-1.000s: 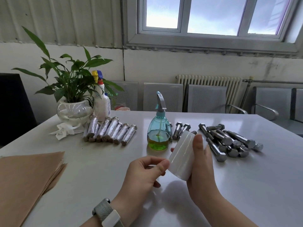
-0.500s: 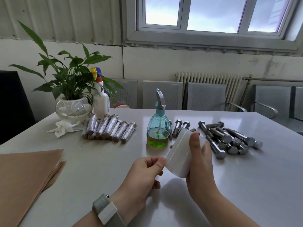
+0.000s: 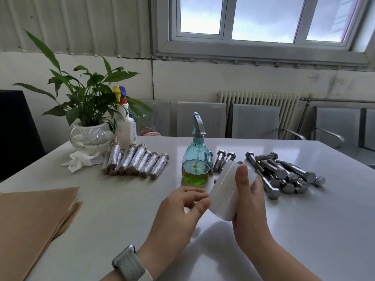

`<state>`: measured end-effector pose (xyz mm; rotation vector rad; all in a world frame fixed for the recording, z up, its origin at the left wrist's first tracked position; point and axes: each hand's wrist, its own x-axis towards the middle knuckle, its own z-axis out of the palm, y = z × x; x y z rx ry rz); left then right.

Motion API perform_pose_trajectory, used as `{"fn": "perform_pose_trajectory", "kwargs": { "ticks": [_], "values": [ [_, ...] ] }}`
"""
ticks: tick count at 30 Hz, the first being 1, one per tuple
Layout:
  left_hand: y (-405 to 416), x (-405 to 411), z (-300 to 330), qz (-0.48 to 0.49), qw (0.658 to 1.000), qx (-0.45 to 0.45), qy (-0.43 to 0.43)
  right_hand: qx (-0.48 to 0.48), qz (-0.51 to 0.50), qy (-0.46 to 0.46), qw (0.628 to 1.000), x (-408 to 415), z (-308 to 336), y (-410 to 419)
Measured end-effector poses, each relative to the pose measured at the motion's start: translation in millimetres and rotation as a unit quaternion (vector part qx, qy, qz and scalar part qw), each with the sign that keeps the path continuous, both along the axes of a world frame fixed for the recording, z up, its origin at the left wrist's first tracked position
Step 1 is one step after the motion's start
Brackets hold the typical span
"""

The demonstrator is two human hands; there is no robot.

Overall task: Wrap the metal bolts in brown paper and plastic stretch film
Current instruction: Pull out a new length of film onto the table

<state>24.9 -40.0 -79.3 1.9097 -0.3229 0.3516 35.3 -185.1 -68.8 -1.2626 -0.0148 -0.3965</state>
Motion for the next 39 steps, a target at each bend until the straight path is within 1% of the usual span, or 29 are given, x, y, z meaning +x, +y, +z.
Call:
{"fn": "perform_pose_trajectory", "kwargs": {
  "ticks": [2, 4, 7, 10, 14, 18, 21, 23, 27, 30, 32, 35, 37, 39],
  "values": [
    [0, -2, 1, 0.022, 0.996, 0.065, -0.052, -0.032, -0.016, -0.019, 0.999, 2, -1, -1],
    [1, -3, 1, 0.03, 0.991, 0.105, -0.076, -0.057, -0.03, -0.046, 0.997, 2, 0, -1],
    [4, -1, 3, 0.032, 0.988, 0.132, -0.069, -0.077, -0.027, -0.071, 0.994, 0, 2, 1],
    [8, 1, 6, 0.009, 0.985, 0.164, -0.054, -0.093, -0.016, -0.091, 0.991, -2, 4, 3],
    [10, -1, 9, 0.012, 0.983, 0.174, -0.064, -0.098, -0.007, -0.097, 0.99, -3, 3, 2],
    [10, -2, 10, 0.025, 0.981, 0.175, -0.076, -0.093, 0.001, -0.078, 0.993, -1, 1, 1],
    [12, -1, 11, 0.016, 0.991, 0.124, -0.055, -0.083, 0.005, -0.057, 0.995, 1, 1, -1],
    [11, -2, 11, 0.003, 0.996, 0.085, -0.035, -0.052, 0.004, -0.035, 0.998, 3, 2, -3],
    [4, -5, 6, 0.004, 0.999, 0.036, -0.021, 0.012, 0.016, 0.002, 1.0, 1, 5, -5],
    [-3, -8, 6, -0.008, 0.997, -0.064, 0.05, 0.036, 0.029, 0.022, 0.999, 1, 5, -5],
    [-6, -10, 6, -0.015, 0.985, -0.143, 0.095, 0.052, 0.038, 0.03, 0.997, 2, 4, -6],
    [-10, -11, 5, -0.027, 0.959, -0.246, 0.136, 0.072, 0.05, 0.035, 0.996, 3, 3, -6],
    [-12, -11, 4, -0.037, 0.938, -0.299, 0.17, 0.071, 0.053, 0.038, 0.995, 3, 2, -6],
    [-14, -11, 4, -0.048, 0.919, -0.332, 0.205, 0.072, 0.051, 0.041, 0.995, 2, 2, -5]
  ]
}}
